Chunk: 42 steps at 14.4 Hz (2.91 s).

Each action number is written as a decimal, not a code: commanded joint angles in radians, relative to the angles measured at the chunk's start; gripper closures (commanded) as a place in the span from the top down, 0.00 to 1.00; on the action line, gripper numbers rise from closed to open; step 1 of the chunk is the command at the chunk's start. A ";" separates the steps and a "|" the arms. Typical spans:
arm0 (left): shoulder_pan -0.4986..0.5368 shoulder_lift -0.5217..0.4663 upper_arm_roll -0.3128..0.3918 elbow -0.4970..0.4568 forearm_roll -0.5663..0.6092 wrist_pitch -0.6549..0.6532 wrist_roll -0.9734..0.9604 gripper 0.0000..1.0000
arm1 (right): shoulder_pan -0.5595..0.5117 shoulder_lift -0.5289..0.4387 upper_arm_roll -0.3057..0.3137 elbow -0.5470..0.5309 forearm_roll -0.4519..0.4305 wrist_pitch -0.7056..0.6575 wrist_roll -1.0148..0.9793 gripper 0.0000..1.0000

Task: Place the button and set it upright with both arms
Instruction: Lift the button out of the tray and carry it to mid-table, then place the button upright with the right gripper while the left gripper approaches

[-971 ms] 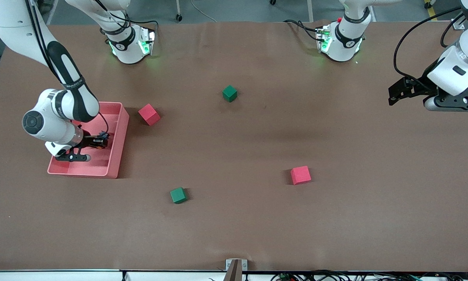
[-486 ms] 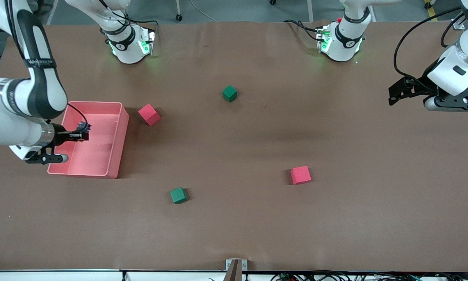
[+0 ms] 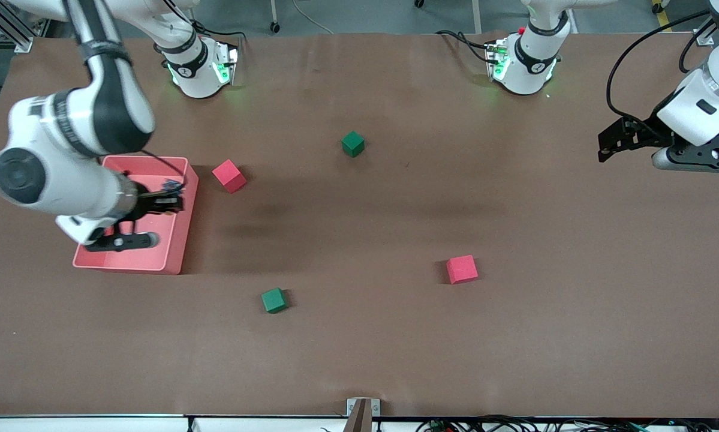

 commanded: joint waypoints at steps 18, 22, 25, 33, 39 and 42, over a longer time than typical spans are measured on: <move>0.002 0.039 -0.004 0.013 0.014 0.009 -0.003 1.00 | 0.527 0.524 -0.013 0.283 0.015 0.414 -0.060 0.04; -0.004 0.071 -0.006 0.019 0.017 0.021 -0.006 1.00 | 0.539 0.568 -0.013 0.281 0.014 0.454 -0.054 0.16; -0.010 0.099 -0.012 0.019 0.014 0.029 -0.012 1.00 | 0.539 0.597 -0.013 0.278 0.021 0.516 -0.053 0.21; -0.010 0.137 -0.013 0.017 0.006 0.048 -0.029 1.00 | 0.496 0.552 -0.027 0.283 0.015 0.533 -0.056 1.00; -0.104 0.181 -0.032 -0.020 0.000 0.120 -0.174 1.00 | 0.376 0.291 -0.042 0.275 0.009 0.368 -0.065 1.00; -0.154 0.195 -0.041 -0.052 -0.003 0.184 -0.217 1.00 | 0.275 0.150 -0.053 0.281 0.005 0.194 -0.066 1.00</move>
